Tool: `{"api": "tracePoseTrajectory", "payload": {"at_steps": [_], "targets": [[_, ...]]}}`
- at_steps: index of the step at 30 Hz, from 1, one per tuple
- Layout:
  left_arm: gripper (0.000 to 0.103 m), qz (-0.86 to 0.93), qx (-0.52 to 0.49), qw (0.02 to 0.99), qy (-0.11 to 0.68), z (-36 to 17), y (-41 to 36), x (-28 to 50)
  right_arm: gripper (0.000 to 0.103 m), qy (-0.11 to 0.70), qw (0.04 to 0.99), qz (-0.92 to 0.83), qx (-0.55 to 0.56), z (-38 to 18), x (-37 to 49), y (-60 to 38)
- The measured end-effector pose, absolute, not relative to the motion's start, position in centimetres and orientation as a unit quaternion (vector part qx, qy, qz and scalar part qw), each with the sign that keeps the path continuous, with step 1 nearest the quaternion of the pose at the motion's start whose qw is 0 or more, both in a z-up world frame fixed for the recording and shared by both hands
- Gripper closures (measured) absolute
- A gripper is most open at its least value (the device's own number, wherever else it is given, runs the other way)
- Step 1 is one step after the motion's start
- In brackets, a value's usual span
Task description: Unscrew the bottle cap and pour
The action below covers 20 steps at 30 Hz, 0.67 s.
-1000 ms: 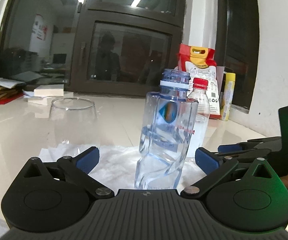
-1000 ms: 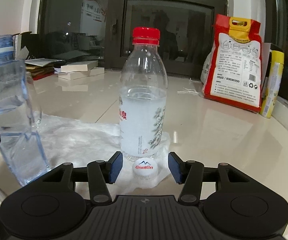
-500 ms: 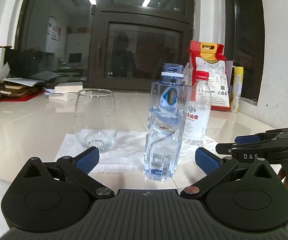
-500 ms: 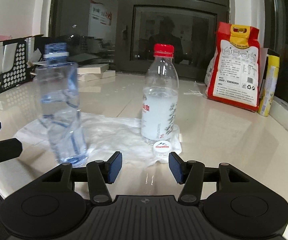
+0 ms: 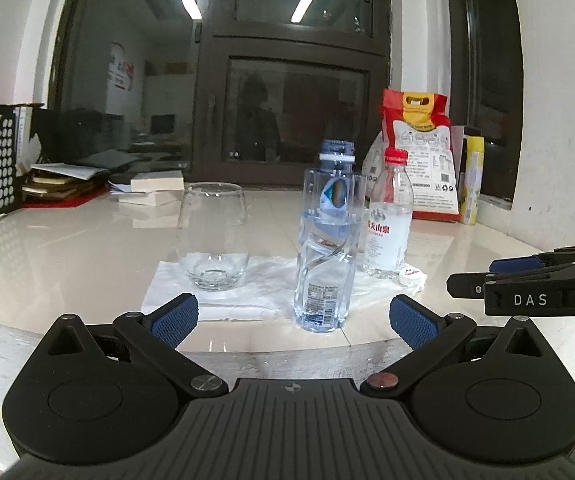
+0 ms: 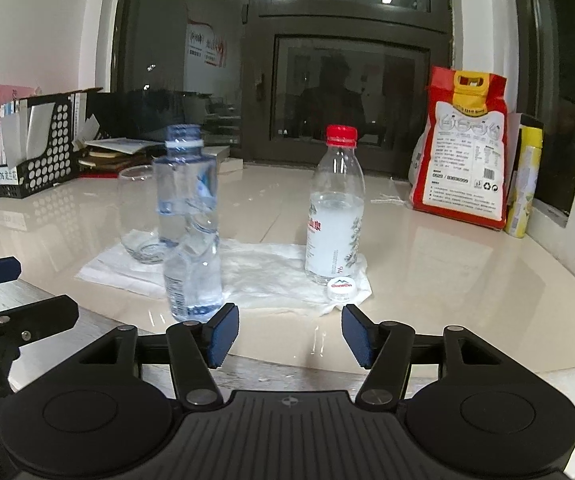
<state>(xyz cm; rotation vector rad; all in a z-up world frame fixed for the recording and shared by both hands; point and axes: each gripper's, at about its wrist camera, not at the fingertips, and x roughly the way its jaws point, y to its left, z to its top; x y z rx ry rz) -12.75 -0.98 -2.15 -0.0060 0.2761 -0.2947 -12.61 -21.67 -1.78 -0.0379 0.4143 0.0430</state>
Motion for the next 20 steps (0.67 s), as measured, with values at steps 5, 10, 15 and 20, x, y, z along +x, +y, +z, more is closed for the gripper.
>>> {"api": "tracePoseTrajectory", "payload": {"at_steps": [5, 10, 15, 20], "targets": [[0.000, -0.138, 0.004, 0.982, 0.128, -1.7, -0.6, -13.4, 0.040, 0.198, 0.980, 0.022, -0.020, -1.1, -13.6, -21.0], [0.000, -0.132, 0.005, 0.983, 0.127, -1.6, -0.4, -13.7, 0.040, 0.195, 0.980, 0.022, -0.023, -0.7, -14.0, -20.6], [0.000, -0.132, 0.003, 0.984, 0.123, -1.5, -0.3, -13.8, 0.040, 0.197, 0.980, 0.022, -0.023, -0.7, -14.2, -20.6], [0.000, -0.124, 0.001, 0.985, 0.118, -1.4, -0.1, -13.9, 0.040, 0.199, 0.979, 0.020, -0.022, -0.8, -14.0, -20.7]]}}
